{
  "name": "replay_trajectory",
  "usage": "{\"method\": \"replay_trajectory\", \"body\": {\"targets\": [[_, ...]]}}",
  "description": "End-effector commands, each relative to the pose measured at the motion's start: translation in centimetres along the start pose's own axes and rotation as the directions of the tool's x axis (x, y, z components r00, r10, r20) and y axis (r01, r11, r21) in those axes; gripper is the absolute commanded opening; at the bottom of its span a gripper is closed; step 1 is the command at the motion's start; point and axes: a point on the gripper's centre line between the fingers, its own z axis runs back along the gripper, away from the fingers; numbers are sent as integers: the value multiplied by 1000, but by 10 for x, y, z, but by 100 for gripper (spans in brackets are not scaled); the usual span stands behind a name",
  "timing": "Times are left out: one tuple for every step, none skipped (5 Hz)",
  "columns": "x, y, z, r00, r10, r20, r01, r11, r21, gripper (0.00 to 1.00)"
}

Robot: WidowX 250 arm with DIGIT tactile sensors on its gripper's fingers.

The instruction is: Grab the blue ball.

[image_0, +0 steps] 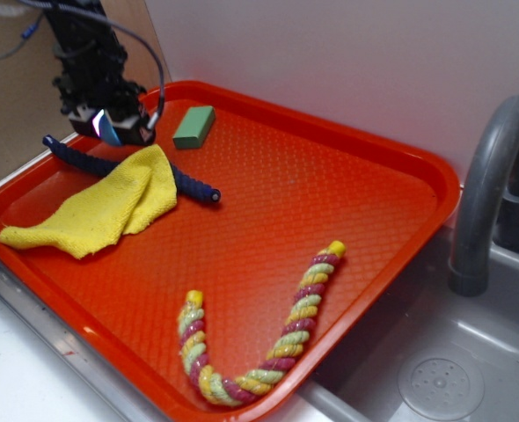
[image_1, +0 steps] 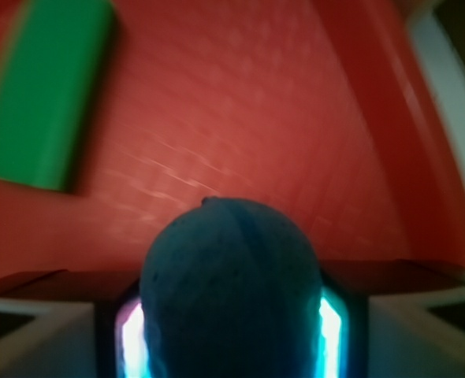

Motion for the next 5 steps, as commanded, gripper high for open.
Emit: {"method": "replay_trajectory", "body": {"targets": [[-2,-18,87,987,-154,44,159,980,-119,0],[-21,-20,129,966,-246,84,257,955,-147,0],[-34,-20,154,955,-263,136,283,946,-158,0],[-37,-21,165,959,-255,127,276,941,-197,0],[-31,-19,163,958,-274,82,284,946,-159,0]]}}
